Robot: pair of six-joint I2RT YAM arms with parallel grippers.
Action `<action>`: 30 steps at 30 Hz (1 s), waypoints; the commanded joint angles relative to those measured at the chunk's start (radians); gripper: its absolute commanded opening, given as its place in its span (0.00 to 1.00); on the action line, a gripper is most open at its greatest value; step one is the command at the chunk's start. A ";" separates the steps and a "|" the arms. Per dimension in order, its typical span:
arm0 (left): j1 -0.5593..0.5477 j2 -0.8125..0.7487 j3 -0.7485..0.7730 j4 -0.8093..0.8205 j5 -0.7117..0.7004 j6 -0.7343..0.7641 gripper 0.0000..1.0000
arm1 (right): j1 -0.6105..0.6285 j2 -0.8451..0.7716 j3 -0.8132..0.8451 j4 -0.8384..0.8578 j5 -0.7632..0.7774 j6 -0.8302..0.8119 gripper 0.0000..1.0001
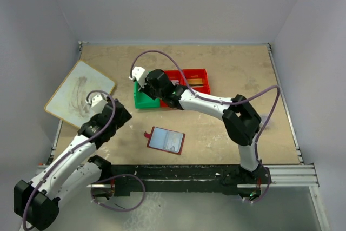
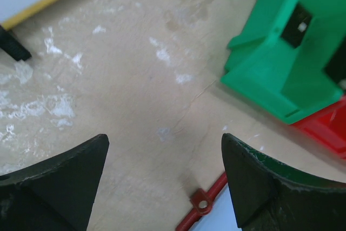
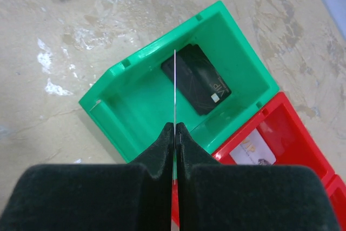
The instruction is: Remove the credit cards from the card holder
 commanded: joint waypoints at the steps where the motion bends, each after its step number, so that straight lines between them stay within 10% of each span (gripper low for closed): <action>1: 0.018 -0.003 0.199 -0.076 -0.125 0.121 0.83 | -0.007 0.047 0.123 -0.066 0.032 -0.113 0.00; 9: 0.017 -0.023 0.298 -0.122 -0.205 0.301 0.82 | -0.013 0.183 0.232 -0.108 0.165 -0.284 0.00; 30: 0.018 -0.273 0.295 -0.216 -0.386 0.164 0.82 | -0.059 0.383 0.451 -0.181 0.153 -0.480 0.00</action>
